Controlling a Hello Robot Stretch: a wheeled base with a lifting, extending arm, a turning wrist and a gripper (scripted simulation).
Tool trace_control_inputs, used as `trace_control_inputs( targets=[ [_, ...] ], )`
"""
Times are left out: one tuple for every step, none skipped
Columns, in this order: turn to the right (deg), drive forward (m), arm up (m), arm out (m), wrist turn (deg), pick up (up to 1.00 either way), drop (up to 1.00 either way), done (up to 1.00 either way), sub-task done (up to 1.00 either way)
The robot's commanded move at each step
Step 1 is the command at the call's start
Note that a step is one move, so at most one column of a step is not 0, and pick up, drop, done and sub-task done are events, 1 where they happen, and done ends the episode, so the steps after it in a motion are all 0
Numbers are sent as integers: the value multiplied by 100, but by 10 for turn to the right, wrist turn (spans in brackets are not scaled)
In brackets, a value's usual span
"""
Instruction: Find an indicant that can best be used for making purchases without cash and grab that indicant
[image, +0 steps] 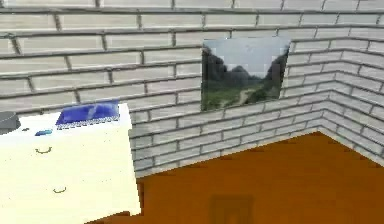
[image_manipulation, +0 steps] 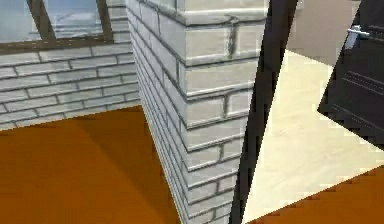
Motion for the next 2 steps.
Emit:
trace_control_inputs(
  targets=[
    [0, 100, 0, 0, 0, 0, 0, 0, 0],
    [-450, 0, 0, 0, 0, 0, 0, 0, 0]
  ],
)
